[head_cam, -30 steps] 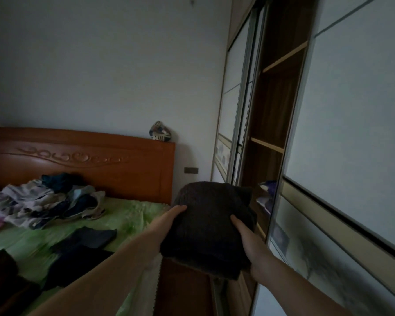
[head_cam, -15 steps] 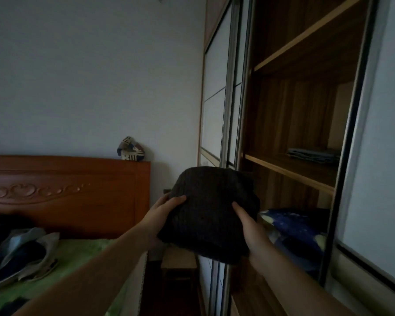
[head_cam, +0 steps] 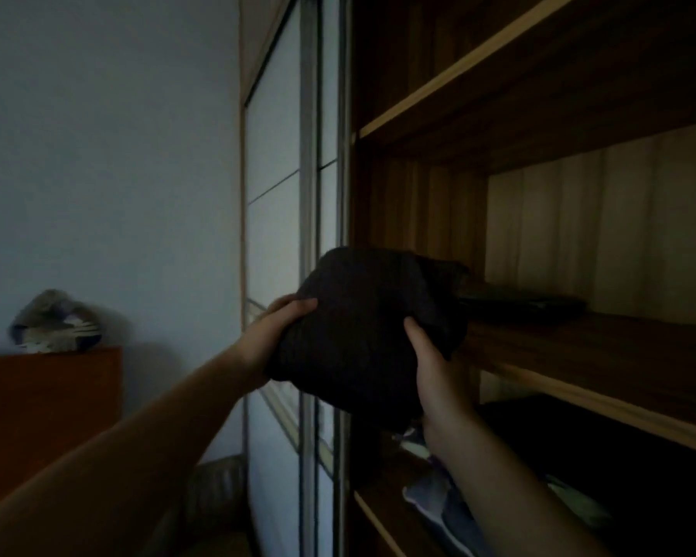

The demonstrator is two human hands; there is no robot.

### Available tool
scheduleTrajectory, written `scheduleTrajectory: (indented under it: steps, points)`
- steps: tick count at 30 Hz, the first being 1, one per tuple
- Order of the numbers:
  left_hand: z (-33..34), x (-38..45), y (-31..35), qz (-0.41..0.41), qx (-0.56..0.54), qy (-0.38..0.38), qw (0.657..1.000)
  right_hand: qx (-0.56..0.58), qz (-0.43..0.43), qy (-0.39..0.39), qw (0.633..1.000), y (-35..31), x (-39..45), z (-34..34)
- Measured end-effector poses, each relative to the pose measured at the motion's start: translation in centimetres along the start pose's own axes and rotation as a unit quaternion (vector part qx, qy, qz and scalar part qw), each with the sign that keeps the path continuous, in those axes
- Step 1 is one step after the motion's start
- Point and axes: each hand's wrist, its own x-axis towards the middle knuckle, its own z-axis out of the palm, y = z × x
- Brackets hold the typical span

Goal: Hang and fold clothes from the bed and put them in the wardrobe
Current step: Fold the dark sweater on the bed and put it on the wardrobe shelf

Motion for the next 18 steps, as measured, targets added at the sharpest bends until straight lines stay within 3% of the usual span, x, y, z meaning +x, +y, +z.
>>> scheduleTrajectory:
  steps: [4, 10, 18]
  points:
    - [1.2, 6.8, 1.1, 0.017, -0.002, -0.12, 0.993, -0.062, -0.051, 0.091, 0.993, -2.1, 2.8, 0.9]
    - [5.3, 13.3, 1.9, -0.018, -0.022, -0.249, 0.968, -0.117, -0.072, 0.146, 0.98, -7.0, 5.4, -0.2]
    - [12.0, 16.9, -0.4, -0.091, 0.041, -0.332, 0.938, -0.149, 0.012, 0.217, 0.965, -9.6, 7.7, -4.2]
